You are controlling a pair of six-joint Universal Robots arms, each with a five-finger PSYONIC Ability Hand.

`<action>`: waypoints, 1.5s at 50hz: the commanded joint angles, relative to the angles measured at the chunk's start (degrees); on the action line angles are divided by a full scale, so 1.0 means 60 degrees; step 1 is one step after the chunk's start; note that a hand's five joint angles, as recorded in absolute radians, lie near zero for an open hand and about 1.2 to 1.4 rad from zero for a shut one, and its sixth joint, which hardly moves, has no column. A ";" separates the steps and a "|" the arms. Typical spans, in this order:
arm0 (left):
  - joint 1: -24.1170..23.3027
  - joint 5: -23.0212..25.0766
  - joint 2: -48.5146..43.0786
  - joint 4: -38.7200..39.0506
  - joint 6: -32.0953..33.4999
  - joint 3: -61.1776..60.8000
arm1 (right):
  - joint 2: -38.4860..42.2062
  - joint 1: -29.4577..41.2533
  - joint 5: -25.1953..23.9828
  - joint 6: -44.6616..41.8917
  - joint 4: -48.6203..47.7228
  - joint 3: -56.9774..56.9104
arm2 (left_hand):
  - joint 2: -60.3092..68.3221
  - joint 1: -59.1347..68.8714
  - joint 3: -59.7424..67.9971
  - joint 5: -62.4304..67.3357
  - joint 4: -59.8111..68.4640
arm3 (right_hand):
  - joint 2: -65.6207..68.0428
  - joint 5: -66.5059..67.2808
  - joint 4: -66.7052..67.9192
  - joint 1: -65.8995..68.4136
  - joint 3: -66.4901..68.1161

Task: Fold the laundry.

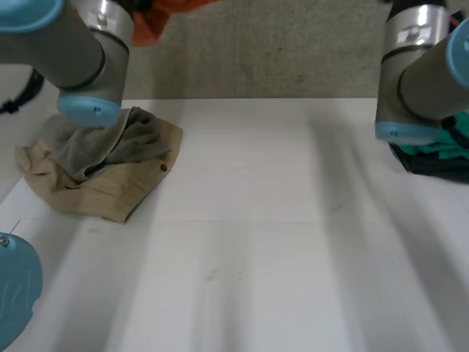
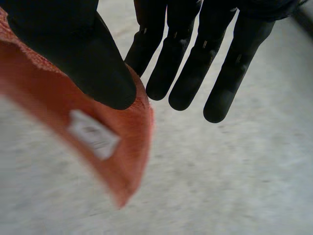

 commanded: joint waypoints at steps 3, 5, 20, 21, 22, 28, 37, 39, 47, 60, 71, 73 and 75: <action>-0.0009 0.0194 -0.0221 -0.0534 -0.0507 -0.2847 | 0.0006 0.0161 -0.1186 -0.0144 0.2240 0.1993 | 0.1918 0.2459 0.1968 0.2540 0.1897 | 0.2063 0.1956 0.1894 0.2407 0.1964; 0.0006 0.0223 -0.0381 -0.0607 -0.0507 -0.3519 | 0.0021 0.0117 -0.1318 -0.0289 0.2751 0.2606 | 0.1532 0.2073 0.1583 0.2155 0.1512 | 0.2063 0.1956 0.1894 0.2407 0.1964; -0.0053 0.0179 0.0303 -0.2131 0.0035 -0.6495 | 0.0256 -0.0366 -0.1714 -0.1551 0.3546 0.5027 | -0.6680 -0.6140 -0.6630 -0.6058 -0.6701 | 0.2063 0.1956 0.1894 0.2407 0.1964; -0.0038 0.0208 0.0466 -0.2131 0.0035 -0.6599 | 0.0212 -0.0381 -0.1728 -0.1521 0.3546 0.5042 | -0.6880 -0.6339 -0.6830 -0.6258 -0.6901 | 0.2063 0.1956 0.1894 0.2407 0.1964; -0.0009 0.0237 0.0627 -0.2131 0.0035 -0.6701 | 0.0154 -0.0381 -0.1743 -0.1492 0.3546 0.5056 | -0.7160 -0.6619 -0.7109 -0.6537 -0.7180 | 0.2063 0.1956 0.1894 0.2407 0.1964; 0.0122 0.0399 0.1695 -0.2102 0.0064 -0.7696 | -0.0446 -0.0381 -0.1772 -0.0995 0.3604 0.5217 | -0.7639 -0.7098 -0.7589 -0.7017 -0.7660 | 0.2063 0.1956 0.1894 0.2407 0.1964; 0.0416 0.0282 0.2591 -0.1429 0.0210 -0.9426 | -0.0696 -0.0484 -0.1933 -0.0671 0.3546 0.5452 | -0.6576 -0.6035 -0.6525 -0.5953 -0.6596 | 0.2063 0.1956 0.1894 0.2407 0.1964; 0.0488 0.0267 0.2722 -0.1181 0.0283 -0.9805 | -0.0653 -0.0498 -0.1948 -0.0730 0.3575 0.5452 | -0.6017 -0.5476 -0.5966 -0.5394 -0.6037 | 0.2063 0.1956 0.1894 0.2407 0.1964; 0.0636 0.0267 0.2753 -0.0652 0.0416 -1.0379 | -0.0521 -0.0543 -0.1948 -0.0862 0.3590 0.5452 | -0.5424 -0.4883 -0.5374 -0.4802 -0.5445 | 0.2063 0.1956 0.1894 0.2407 0.1964; 0.0519 0.0267 0.1318 -0.0724 0.0342 -0.9252 | -0.0550 -0.0645 -0.1890 -0.0891 0.3619 0.5467 | 0.0309 0.0850 0.0359 0.0931 0.0289 | 0.2063 0.1956 0.1894 0.2407 0.1964; 0.0650 -0.0187 0.3539 -0.1559 0.0255 -0.9090 | -0.2159 -0.1538 -0.1948 -0.1330 0.4175 0.5013 | 0.1918 0.2459 0.1968 0.2540 0.1897 | 0.2063 0.1956 0.1894 0.2407 0.1964; 0.0738 -0.0100 0.4813 -0.1793 0.0181 -0.8988 | -0.2818 -0.1772 -0.1948 -0.1418 0.4395 0.4648 | 0.1918 0.2459 0.1968 0.2540 0.1897 | 0.2063 0.1956 0.1894 0.2407 0.1964; 0.0782 0.0046 0.6054 -0.2012 0.0108 -0.8755 | -0.3432 -0.1948 -0.1992 -0.1404 0.4658 0.4195 | 0.1918 0.2459 0.1968 0.2540 0.1897 | 0.2063 0.1956 0.1894 0.2407 0.1964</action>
